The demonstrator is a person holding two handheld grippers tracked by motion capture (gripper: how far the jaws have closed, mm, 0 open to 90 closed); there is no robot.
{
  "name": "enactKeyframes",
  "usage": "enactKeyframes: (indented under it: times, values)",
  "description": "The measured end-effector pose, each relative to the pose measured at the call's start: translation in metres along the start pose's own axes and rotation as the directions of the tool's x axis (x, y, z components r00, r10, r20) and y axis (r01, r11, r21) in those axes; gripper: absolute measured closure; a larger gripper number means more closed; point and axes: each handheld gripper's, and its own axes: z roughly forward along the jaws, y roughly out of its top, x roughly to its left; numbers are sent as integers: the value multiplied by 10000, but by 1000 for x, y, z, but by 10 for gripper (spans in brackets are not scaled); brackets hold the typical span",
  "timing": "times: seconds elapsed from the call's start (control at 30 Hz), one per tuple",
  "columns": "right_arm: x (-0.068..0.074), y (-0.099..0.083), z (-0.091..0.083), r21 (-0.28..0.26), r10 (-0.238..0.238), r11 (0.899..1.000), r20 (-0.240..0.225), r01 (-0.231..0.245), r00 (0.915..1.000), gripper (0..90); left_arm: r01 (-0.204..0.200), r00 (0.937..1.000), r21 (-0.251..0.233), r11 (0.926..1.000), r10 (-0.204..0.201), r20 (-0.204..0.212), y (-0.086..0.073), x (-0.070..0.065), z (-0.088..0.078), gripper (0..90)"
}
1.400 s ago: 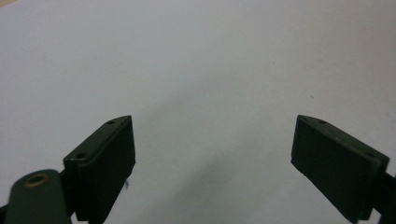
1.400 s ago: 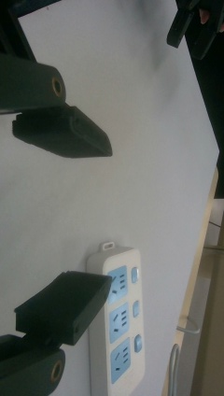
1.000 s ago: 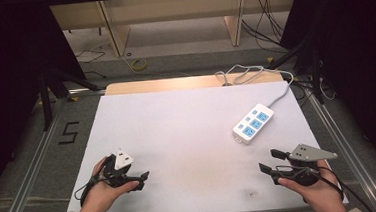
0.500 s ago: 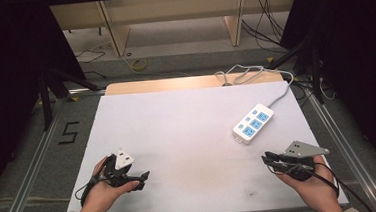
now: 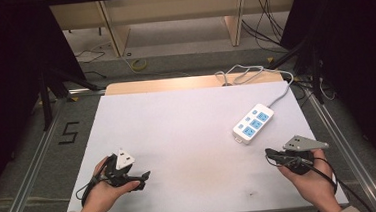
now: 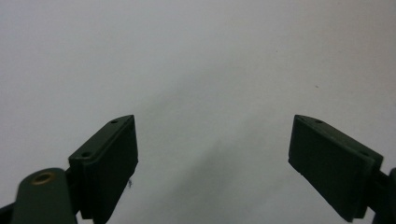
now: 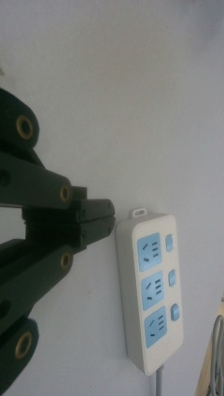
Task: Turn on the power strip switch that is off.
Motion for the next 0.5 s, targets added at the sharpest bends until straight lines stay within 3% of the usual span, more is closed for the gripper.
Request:
enactKeyframes:
  times: [0.5]
  values:
    - [-9, 18, 9, 11, 180, 9998, 255, -180, 9995, 900, 28, 10000, 31, 10000, -28, 5, 0, -1, 0, 155]
